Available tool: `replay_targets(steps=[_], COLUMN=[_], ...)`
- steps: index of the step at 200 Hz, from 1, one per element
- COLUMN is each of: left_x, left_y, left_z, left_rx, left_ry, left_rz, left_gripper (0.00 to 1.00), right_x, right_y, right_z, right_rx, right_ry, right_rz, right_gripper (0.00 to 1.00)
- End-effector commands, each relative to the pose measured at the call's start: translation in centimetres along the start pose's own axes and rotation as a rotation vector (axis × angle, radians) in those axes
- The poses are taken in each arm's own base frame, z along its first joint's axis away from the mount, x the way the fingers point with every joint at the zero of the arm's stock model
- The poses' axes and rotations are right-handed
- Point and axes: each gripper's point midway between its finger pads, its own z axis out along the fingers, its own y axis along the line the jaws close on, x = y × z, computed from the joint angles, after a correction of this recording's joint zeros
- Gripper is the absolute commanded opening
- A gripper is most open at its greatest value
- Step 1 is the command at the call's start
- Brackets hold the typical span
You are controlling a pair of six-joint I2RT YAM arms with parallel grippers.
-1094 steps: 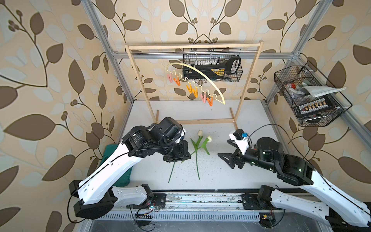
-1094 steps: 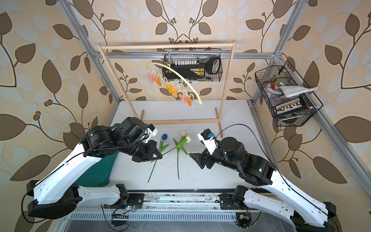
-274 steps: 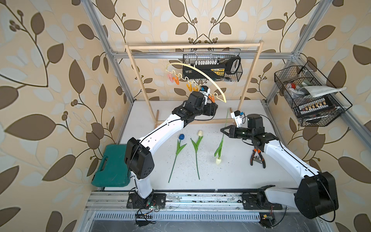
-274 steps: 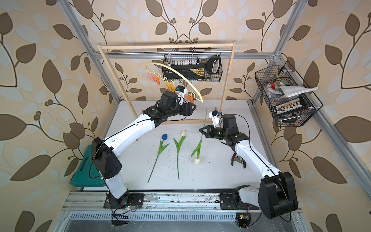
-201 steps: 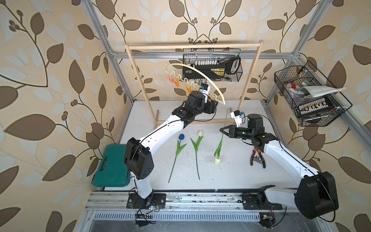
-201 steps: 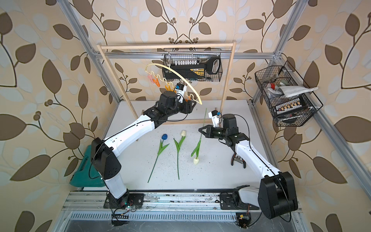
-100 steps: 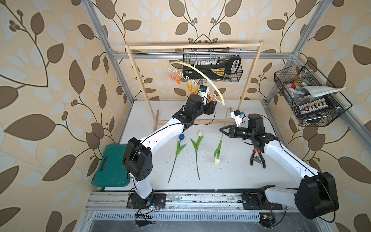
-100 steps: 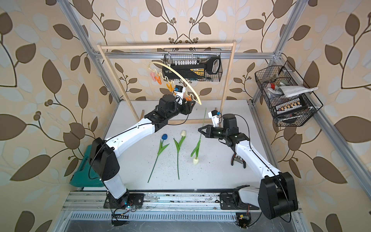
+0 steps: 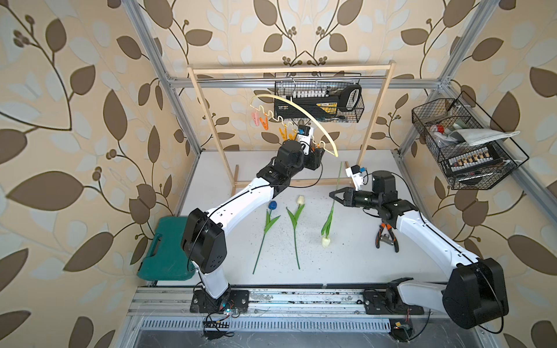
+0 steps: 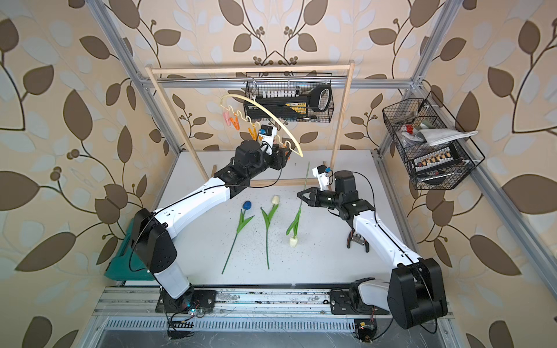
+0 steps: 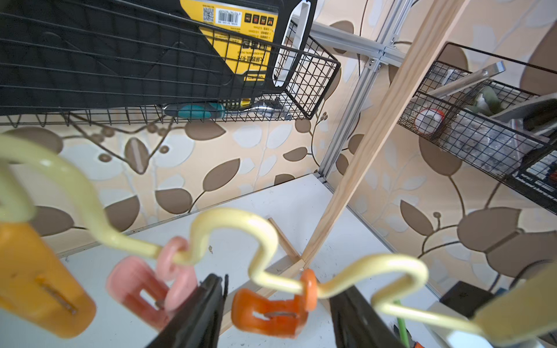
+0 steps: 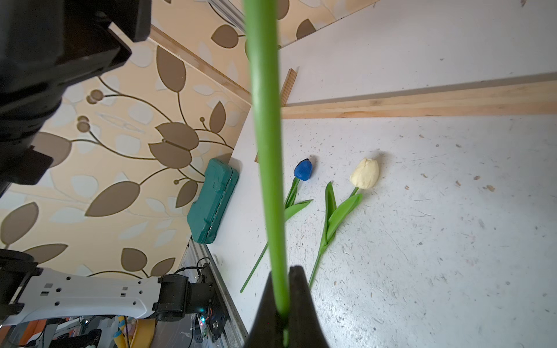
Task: Dry the flowers on a clothes hanger
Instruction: Open the clamp at the hanger.
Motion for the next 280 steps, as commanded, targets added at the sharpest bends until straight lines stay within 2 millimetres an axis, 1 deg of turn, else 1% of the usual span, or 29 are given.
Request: replay_targets(steps=[1,70,94,107,133,153,171,197,228,250,280], left_x=[-3.2,-3.7,-3.8,-3.7,-3.8,-3.9,-3.9,-3.8,-3.7,-3.7,-3.7], left_y=[0.0,0.1,0.5,0.7,0.9,1.1,1.3,1.5,1.2,0.8,0.8], left_z=[-1.6,-1.7,-1.6,-1.6,-1.5,-1.3,-1.1,-0.9,-0.8,-0.6,-0.5], left_rx=[-0.006,-0.013,-0.024,-0.032,-0.044,-0.052,-0.060,-0.069,-0.051,-0.029,-0.025], left_ry=[-0.080,-0.092,-0.095,-0.094,-0.101,-0.113,-0.119,-0.121,-0.124,-0.121,-0.117], left_rz=[0.022,0.023,0.019,0.017,0.007,-0.003,-0.015,-0.025,-0.040,-0.045,-0.051], left_gripper=[0.57,0.52,0.52,0.53,0.60,0.60,0.58,0.52,0.52,0.54,0.59], right_x=[0.1,0.0,0.0,0.1,0.1,0.1,0.1,0.1,0.0,0.1,0.1], right_y=[0.7,0.7,0.8,0.9,0.9,0.9,0.9,0.9,1.0,0.9,0.9], right_z=[-0.4,-0.4,-0.4,-0.5,-0.4,-0.4,-0.4,-0.4,-0.4,-0.3,-0.4], right_rx=[-0.026,-0.027,-0.029,-0.032,-0.032,-0.033,-0.030,-0.032,-0.033,-0.032,-0.033], right_ry=[-0.005,-0.004,-0.006,-0.005,-0.004,-0.004,-0.006,-0.004,-0.005,-0.003,-0.004], right_rz=[-0.009,-0.010,-0.010,-0.012,-0.012,-0.012,-0.013,-0.013,-0.013,-0.010,-0.012], right_gripper=[0.00,0.00,0.00,0.00,0.00,0.00,0.00,0.00,0.00,0.00,0.00])
